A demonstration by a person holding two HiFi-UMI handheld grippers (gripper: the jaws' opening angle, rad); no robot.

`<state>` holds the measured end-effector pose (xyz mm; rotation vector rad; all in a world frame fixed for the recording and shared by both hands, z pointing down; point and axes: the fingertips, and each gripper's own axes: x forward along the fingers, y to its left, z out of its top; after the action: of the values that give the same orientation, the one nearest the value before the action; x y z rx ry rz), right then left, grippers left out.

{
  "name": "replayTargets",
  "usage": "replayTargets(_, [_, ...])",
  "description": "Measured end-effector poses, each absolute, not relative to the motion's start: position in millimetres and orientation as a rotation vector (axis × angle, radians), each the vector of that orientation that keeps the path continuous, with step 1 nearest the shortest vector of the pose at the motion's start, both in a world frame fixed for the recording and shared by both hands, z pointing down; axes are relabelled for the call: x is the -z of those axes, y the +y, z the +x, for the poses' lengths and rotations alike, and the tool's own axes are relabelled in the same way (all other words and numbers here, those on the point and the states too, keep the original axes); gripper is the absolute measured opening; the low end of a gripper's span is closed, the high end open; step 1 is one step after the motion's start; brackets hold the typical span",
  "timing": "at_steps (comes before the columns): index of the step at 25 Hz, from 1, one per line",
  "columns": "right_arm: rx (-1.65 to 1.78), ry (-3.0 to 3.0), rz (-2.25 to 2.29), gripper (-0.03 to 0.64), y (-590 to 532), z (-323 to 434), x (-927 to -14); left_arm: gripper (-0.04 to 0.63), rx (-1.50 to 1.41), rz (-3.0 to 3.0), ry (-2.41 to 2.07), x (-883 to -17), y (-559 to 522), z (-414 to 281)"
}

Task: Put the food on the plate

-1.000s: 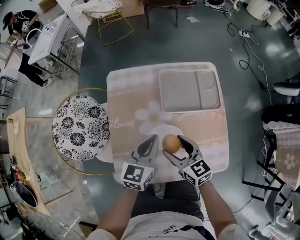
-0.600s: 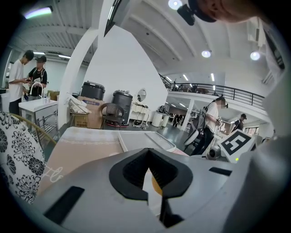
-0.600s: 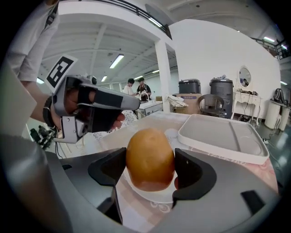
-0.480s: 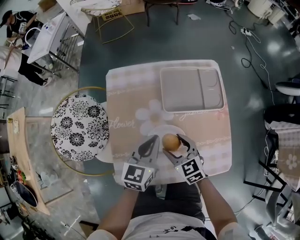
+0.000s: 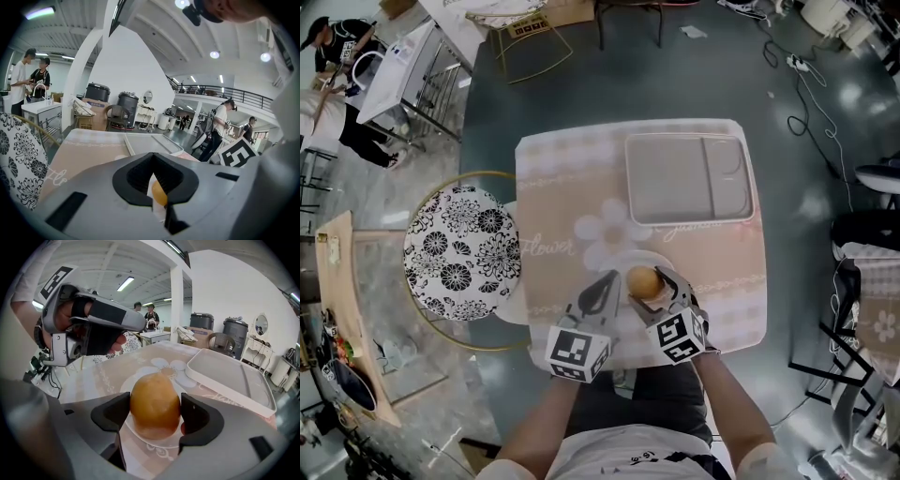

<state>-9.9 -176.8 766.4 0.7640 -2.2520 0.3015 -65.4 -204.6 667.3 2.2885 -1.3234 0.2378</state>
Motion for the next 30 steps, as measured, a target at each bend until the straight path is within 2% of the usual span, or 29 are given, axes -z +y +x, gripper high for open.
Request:
replayTargets(13, [-0.282, -2.249, 0.731, 0.314, -183.5, -17.8, -744.8, 0.005, -0.260, 2.289, -1.305, -651.3, -197.8, -69.1])
replayTargets(27, [-0.374, -2.456, 0.962, 0.310, -175.4, -24.4, -608.5, 0.006, -0.230, 2.312, -1.286, -572.8, -176.7, -70.4])
replayTargets(28, [-0.386, -2.474, 0.984, 0.300, -174.7, -23.5, -597.6, 0.006, -0.227, 2.314, -1.285, -565.8, -174.1, -70.5])
replayTargets(30, [-0.407, -2.503, 1.035, 0.223, -173.3, -20.2, -577.1, 0.006, -0.217, 2.319, -1.284, -552.4, -169.7, -70.2])
